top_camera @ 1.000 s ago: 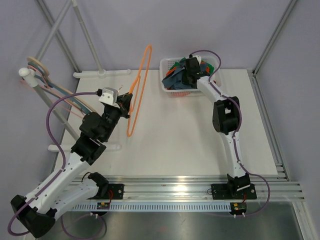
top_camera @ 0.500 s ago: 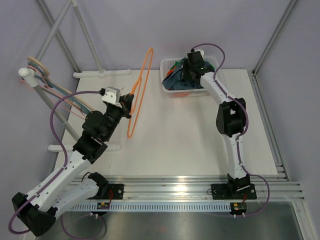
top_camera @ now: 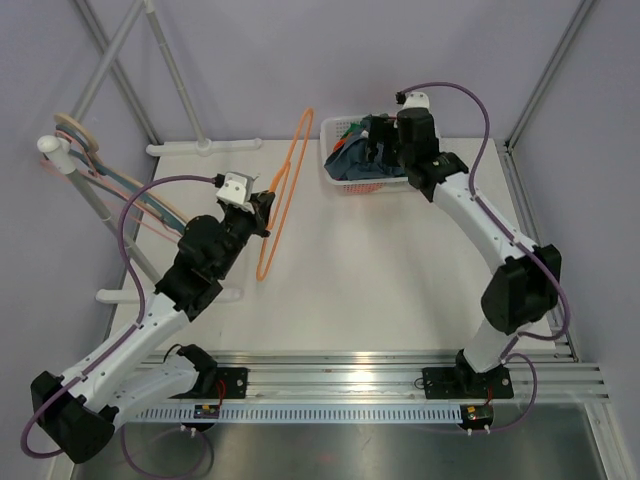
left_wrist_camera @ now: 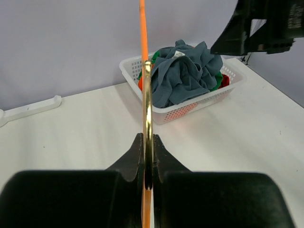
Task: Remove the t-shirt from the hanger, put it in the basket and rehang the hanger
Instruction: Place the tshirt into the basket, then pass the hanger from the left arm to the right
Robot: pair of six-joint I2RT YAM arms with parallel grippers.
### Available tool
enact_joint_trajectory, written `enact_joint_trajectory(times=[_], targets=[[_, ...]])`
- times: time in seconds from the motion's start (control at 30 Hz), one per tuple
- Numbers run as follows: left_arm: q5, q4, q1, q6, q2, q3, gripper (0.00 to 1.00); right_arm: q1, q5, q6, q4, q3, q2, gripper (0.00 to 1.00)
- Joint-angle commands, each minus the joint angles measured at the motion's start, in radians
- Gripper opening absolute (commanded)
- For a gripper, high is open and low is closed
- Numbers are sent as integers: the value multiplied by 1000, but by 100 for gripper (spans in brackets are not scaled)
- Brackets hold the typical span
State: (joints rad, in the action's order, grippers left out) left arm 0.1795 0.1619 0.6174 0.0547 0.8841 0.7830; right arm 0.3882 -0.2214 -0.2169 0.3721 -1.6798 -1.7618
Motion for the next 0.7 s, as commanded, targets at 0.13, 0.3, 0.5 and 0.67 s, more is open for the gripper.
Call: enact_joint_trajectory(times=[0.13, 0.3, 0.5, 0.67], targets=[[17, 18, 8, 33, 15, 93, 0, 187, 137, 86, -281, 317, 268, 99], [24, -4, 10, 39, 15, 101, 0, 228, 399, 91, -520, 480, 351, 94], [129, 1, 10, 62, 12, 102, 0, 320, 544, 97, -698, 591, 369, 91], [187, -2, 10, 68, 42, 114, 0, 423, 533, 70, -800, 617, 343, 90]])
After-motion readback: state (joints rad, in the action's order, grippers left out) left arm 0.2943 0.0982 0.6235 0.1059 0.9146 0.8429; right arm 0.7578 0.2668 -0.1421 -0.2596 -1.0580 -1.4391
